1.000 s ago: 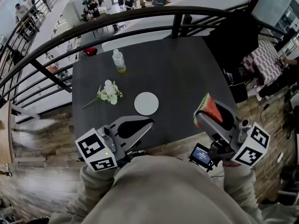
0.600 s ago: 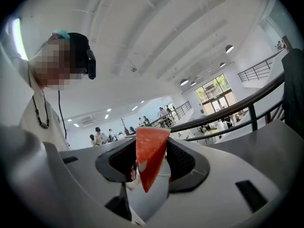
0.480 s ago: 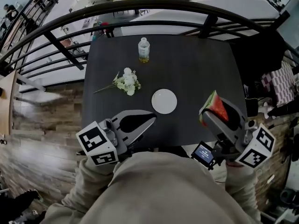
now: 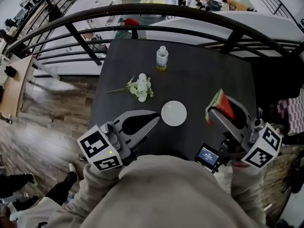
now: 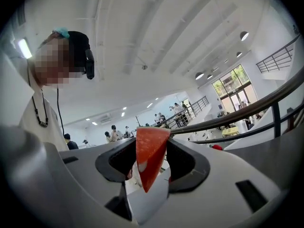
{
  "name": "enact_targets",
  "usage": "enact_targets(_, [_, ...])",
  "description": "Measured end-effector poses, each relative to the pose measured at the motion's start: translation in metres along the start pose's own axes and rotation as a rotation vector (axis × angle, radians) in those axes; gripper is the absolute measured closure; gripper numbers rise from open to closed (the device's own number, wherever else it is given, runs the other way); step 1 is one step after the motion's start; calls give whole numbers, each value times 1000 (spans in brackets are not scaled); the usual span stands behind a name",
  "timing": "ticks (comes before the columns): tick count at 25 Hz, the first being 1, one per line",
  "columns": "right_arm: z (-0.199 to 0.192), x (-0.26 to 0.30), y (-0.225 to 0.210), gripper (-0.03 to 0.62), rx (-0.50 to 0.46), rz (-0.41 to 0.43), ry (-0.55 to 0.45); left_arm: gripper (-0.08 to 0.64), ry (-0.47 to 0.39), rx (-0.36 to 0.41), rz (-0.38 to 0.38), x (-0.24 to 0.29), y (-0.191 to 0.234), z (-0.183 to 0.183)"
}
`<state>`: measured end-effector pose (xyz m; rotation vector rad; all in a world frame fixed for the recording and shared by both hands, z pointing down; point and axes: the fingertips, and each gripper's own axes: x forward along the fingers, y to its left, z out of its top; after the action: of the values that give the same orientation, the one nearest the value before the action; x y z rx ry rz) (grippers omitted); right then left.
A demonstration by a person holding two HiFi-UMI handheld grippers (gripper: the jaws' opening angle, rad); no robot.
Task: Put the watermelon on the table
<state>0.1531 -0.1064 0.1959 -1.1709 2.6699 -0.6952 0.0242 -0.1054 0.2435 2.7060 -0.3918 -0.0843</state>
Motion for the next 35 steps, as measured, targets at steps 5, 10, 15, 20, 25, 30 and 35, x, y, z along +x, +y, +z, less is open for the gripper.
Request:
enact_targets(5, [1,2,2,388,-25,13,17,557,-7,10,18,0,-7,5])
enact_targets(10, [-16,12,-1,388,-31,-11,31,557,1,17,-22,-1,-9,-2])
enact_targets(15, [-31,16,3,388,-45,-29,67,557,-15,16,-30,-7,-1,-5])
enact_targets(20, [-34,14,-6,388,-38,-47,95,557,12,26,-18,-2,3,-13])
enact_targets(25, [-42,18,-7,388,-29,-42,126,557,14,8,-15,-4,1,-18])
enact_targets(30, [-45,25,-7,388,-27,-23,154,557,20,2,7,-9,2,-22])
enact_targets(35, [-51,37,-10,389,-17,2,176,557,21,-20,42,-19,7,-29])
